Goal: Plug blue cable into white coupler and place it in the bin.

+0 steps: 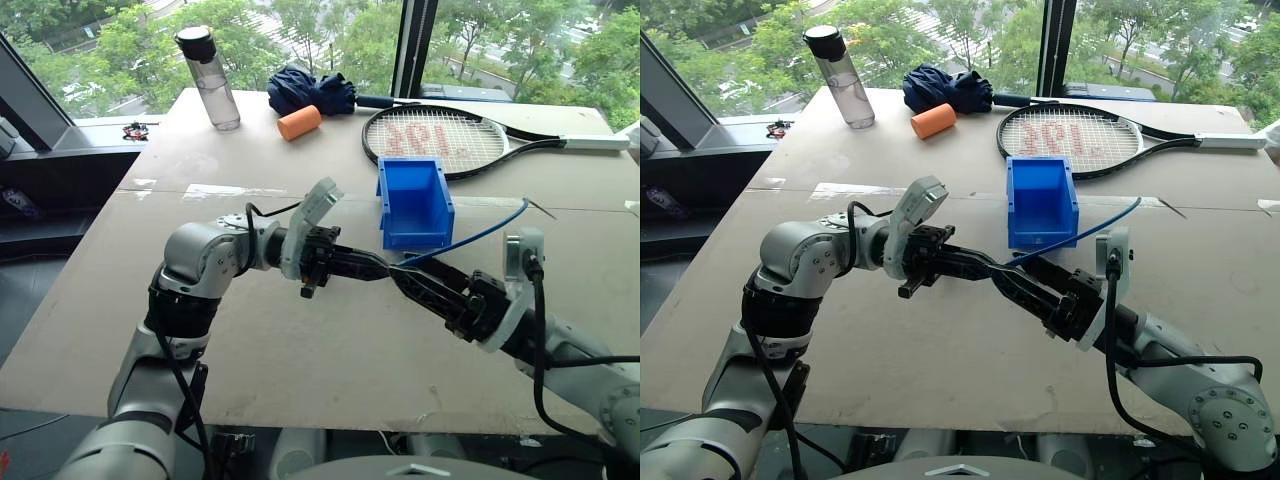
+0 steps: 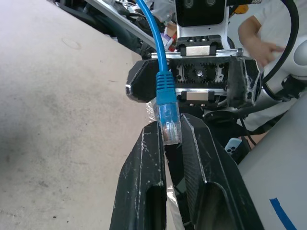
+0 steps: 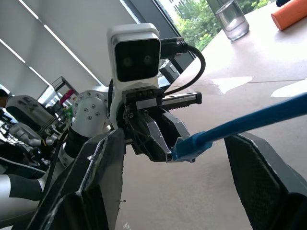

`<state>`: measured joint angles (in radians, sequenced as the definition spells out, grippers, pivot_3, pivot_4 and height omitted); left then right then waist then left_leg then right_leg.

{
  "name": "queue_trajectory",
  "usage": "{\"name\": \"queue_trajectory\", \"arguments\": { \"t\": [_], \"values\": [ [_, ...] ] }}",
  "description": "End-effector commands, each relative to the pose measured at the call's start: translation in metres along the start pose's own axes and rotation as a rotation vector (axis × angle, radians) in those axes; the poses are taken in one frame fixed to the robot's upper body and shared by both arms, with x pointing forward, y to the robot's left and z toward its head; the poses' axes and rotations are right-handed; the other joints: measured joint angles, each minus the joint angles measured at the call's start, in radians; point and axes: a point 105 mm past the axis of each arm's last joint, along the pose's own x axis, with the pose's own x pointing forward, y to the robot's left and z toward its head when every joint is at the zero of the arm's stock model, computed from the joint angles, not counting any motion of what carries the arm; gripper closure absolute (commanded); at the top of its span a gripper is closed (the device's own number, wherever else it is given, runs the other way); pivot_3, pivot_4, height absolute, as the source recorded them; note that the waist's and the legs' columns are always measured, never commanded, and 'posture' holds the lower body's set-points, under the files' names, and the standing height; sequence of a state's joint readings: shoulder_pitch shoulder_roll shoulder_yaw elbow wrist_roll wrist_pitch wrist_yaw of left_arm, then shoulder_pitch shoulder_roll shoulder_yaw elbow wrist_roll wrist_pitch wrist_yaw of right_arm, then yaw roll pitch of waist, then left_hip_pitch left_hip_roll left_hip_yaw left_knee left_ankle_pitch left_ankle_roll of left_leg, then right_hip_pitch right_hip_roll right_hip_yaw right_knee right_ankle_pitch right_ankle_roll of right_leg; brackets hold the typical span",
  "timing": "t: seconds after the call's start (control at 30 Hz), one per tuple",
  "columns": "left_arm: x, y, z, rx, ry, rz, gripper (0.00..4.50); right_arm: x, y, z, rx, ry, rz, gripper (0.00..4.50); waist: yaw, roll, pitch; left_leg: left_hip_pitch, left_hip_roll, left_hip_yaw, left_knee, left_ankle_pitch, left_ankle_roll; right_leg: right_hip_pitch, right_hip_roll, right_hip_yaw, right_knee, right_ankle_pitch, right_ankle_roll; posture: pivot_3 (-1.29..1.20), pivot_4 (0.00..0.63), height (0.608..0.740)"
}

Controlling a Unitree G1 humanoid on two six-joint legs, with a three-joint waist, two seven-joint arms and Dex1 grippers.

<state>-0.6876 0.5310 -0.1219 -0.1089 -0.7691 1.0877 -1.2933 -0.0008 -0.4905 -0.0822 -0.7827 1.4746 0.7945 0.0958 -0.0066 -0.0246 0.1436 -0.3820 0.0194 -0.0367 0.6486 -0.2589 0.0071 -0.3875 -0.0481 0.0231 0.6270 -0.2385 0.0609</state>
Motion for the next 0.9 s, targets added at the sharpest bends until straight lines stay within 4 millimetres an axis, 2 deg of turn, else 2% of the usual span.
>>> {"name": "queue_trajectory", "arguments": {
  "t": [0.03,0.13,0.33,0.37,0.53,0.7,0.73,0.8,0.9],
  "values": [
    [0.002,-0.013,0.012,0.039,-0.029,-0.03,4.5,0.002,0.008,0.006,0.011,-0.017,0.043,1.18,-0.001,0.0,0.0,0.0,0.0,0.0,0.0,0.0,0.0,0.0,0.0,0.0,0.0,0.0,0.0,0.0,0.15,0.74],
    [0.003,-0.017,0.011,0.039,-0.028,-0.036,4.5,0.002,0.009,0.008,0.026,-0.023,0.058,1.18,-0.002,0.0,0.0,0.0,0.0,0.001,0.0,0.0,0.0,0.0,0.0,0.001,0.0,0.0,0.0,0.0,0.15,0.74],
    [0.003,-0.02,0.007,0.031,-0.027,-0.038,4.5,0.001,0.009,0.007,0.048,-0.025,0.061,4.12,-0.004,0.0,0.0,0.0,0.0,0.001,0.0,0.0,0.0,0.0,0.0,0.001,0.0,0.0,0.0,0.0,0.15,0.74],
    [0.003,-0.02,0.006,0.03,-0.025,-0.037,4.5,0.001,0.01,0.008,0.056,-0.028,0.065,4.44,-0.003,0.0,0.0,0.0,0.0,0.001,0.0,0.0,0.0,0.0,0.0,0.001,0.0,0.0,0.0,0.0,0.15,0.74],
    [0.002,-0.019,0.005,0.036,-0.025,-0.033,4.5,0.0,0.01,0.008,0.07,-0.031,0.07,4.44,-0.004,0.0,0.0,0.0,0.0,0.001,0.0,0.0,0.0,0.0,0.0,0.001,0.0,-0.001,-0.002,0.0,0.15,0.74],
    [-0.001,-0.021,0.012,0.044,-0.059,-0.042,4.5,0.001,0.012,0.006,0.086,-0.027,0.081,4.44,-0.004,0.0,0.0,0.0,0.0,0.001,0.0,0.0,0.0,0.0,0.0,0.001,0.0,-0.001,-0.002,0.0,0.15,0.74],
    [-0.002,-0.019,0.013,0.053,-0.06,-0.019,3.55,0.001,0.012,0.006,0.089,-0.029,0.082,4.5,-0.004,0.0,0.0,0.0,0.0,0.001,0.0,0.0,0.0,0.0,0.0,0.001,0.0,-0.001,-0.002,0.0,0.15,0.74],
    [-0.016,-0.006,0.016,0.094,-0.087,0.129,2.84,0.001,0.011,0.006,0.096,-0.035,0.079,4.5,-0.004,0.0,0.0,0.0,0.0,0.001,0.0,0.0,0.0,0.0,0.0,0.001,0.0,-0.001,-0.002,0.0,0.15,0.74],
    [-0.054,0.014,0.012,0.171,-0.091,0.409,1.42,-0.001,0.007,0.006,0.099,-0.047,0.061,4.5,-0.009,0.0,0.0,0.001,0.0,0.002,-0.001,0.0,0.0,0.0,0.0,0.002,0.0,-0.001,-0.002,0.0,0.15,0.74]
  ]
}}
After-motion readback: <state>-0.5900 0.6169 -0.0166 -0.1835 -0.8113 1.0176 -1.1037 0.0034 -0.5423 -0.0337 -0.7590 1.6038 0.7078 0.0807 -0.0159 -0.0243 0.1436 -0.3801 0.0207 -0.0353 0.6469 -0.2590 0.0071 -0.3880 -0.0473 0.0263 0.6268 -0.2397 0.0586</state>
